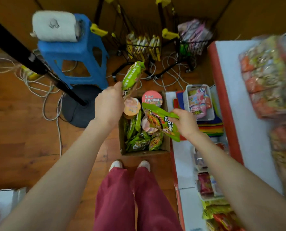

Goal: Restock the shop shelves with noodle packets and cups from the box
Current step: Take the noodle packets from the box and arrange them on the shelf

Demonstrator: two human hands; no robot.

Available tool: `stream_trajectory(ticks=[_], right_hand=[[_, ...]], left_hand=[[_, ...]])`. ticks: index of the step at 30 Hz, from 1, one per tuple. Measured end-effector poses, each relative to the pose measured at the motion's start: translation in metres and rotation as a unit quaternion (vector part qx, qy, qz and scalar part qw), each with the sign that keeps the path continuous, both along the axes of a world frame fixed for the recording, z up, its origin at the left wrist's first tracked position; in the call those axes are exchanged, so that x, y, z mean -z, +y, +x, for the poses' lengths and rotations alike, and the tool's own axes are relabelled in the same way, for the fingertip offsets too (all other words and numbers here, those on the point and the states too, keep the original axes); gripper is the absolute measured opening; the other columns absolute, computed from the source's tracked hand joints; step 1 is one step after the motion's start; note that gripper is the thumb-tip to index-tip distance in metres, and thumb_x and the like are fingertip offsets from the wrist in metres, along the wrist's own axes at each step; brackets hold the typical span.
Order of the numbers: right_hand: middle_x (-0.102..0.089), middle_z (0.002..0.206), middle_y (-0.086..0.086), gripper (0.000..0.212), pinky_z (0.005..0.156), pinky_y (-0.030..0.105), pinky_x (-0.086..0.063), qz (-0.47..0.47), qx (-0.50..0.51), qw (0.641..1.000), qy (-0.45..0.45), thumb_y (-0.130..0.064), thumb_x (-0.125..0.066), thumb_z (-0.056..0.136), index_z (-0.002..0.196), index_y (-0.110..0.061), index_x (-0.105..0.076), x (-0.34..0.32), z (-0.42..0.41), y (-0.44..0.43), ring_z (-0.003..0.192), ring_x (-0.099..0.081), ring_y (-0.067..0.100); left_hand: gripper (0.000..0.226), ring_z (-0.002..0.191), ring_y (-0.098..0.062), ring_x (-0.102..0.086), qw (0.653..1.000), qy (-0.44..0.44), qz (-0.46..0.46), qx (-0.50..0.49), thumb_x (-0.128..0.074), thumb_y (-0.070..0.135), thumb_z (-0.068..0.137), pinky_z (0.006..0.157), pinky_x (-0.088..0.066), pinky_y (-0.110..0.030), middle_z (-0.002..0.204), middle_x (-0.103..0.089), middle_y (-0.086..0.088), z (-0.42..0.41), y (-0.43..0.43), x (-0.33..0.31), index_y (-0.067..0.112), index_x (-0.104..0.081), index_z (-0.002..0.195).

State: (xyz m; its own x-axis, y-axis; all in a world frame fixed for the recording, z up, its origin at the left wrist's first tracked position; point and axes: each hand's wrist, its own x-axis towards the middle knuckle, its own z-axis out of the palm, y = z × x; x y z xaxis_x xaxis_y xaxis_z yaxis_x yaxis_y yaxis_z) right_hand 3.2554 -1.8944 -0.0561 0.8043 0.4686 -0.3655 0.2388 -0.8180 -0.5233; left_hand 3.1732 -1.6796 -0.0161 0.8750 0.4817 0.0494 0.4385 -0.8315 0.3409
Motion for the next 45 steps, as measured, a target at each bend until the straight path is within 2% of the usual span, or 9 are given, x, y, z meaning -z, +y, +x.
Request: stream_trajectory(ticks=[5,10,17,20,25,32,36,41,45], right_hand=[[-0.068,0.098,0.018,0.017,0.072,0.034,-0.043,0.007,-0.018,0.999,-0.035,-0.012,-0.061,0.087,0.100,-0.004,-0.066,-0.072,-0.010,-0.001,0.095,-0.061,0.032],[-0.069,0.098,0.016,0.022,0.075,0.036,-0.045,-0.024,-0.009,0.996,-0.084,-0.021,-0.062,0.086,0.104,-0.009,-0.065,-0.141,-0.017,0.002,0.094,-0.061,0.032],[-0.066,0.101,0.011,0.018,0.070,0.030,-0.039,-0.035,0.035,0.983,-0.179,-0.022,-0.060,0.088,0.101,-0.009,-0.063,-0.245,-0.041,-0.006,0.097,-0.059,0.026],[-0.066,0.102,0.012,0.021,0.076,0.037,-0.045,-0.041,0.071,0.972,-0.220,-0.024,-0.060,0.088,0.104,-0.010,-0.062,-0.282,-0.056,-0.014,0.098,-0.058,0.029],[-0.066,0.111,0.013,0.028,0.080,0.032,-0.041,-0.031,0.144,0.948,-0.282,-0.021,-0.062,0.086,0.112,-0.010,-0.062,-0.340,-0.084,-0.036,0.105,-0.058,0.028],[-0.068,0.094,0.012,0.018,0.074,0.033,-0.038,-0.032,0.194,0.903,-0.382,-0.013,-0.063,0.084,0.098,-0.002,-0.065,-0.423,-0.109,-0.076,0.093,-0.060,0.027],[-0.065,0.089,0.001,0.014,0.069,0.026,-0.036,-0.039,0.206,0.890,-0.404,-0.015,-0.062,0.085,0.098,-0.008,-0.065,-0.458,-0.106,-0.106,0.086,-0.057,0.017],[-0.056,0.082,-0.005,0.016,0.062,0.020,-0.030,-0.044,0.199,0.868,-0.453,-0.014,-0.063,0.084,0.097,-0.005,-0.065,-0.496,-0.085,-0.144,0.082,-0.051,0.012],[-0.056,0.085,-0.007,0.020,0.062,0.003,-0.034,-0.041,0.192,0.850,-0.489,-0.015,-0.063,0.085,0.103,-0.007,-0.066,-0.526,-0.066,-0.169,0.083,-0.049,0.010]], left_hand=[[0.020,0.082,-0.045,-0.059,0.995,-0.096,0.004,0.038,-0.047,0.005,0.091,0.065,-0.043,-0.047,0.088,-0.064,-0.024,0.011,0.013,-0.083,0.002,-0.058,0.107],[0.031,0.089,-0.045,-0.060,0.978,-0.182,-0.016,0.097,-0.048,0.003,0.090,0.073,-0.049,-0.052,0.099,-0.065,-0.026,0.019,0.029,-0.149,-0.001,-0.055,0.120],[0.024,0.090,-0.042,-0.061,0.946,-0.268,0.005,0.185,-0.045,0.003,0.093,0.075,-0.049,-0.049,0.100,-0.066,-0.023,0.037,0.032,-0.237,-0.001,-0.057,0.114],[0.024,0.088,-0.041,-0.061,0.925,-0.306,0.001,0.226,-0.044,0.006,0.094,0.075,-0.050,-0.049,0.099,-0.066,-0.021,0.048,0.023,-0.270,0.001,-0.057,0.113],[0.026,0.092,-0.045,-0.058,0.889,-0.359,-0.022,0.284,-0.044,0.009,0.093,0.073,-0.045,-0.047,0.099,-0.065,-0.024,0.067,-0.005,-0.322,0.003,-0.058,0.114],[0.027,0.096,-0.043,-0.057,0.847,-0.399,-0.075,0.342,-0.040,0.008,0.094,0.076,-0.042,-0.045,0.104,-0.063,-0.027,0.096,-0.065,-0.384,0.000,-0.059,0.112],[0.026,0.092,-0.041,-0.056,0.839,-0.419,-0.069,0.340,-0.040,0.010,0.095,0.066,-0.033,-0.037,0.101,-0.063,-0.024,0.122,-0.106,-0.420,0.000,-0.059,0.108],[0.024,0.090,-0.043,-0.057,0.826,-0.437,-0.082,0.347,-0.042,0.010,0.092,0.073,-0.043,-0.044,0.098,-0.063,-0.027,0.159,-0.159,-0.455,-0.001,-0.061,0.102],[0.024,0.087,-0.042,-0.055,0.819,-0.442,-0.089,0.356,-0.042,0.009,0.092,0.069,-0.041,-0.044,0.096,-0.063,-0.026,0.182,-0.195,-0.465,-0.001,-0.061,0.099]])
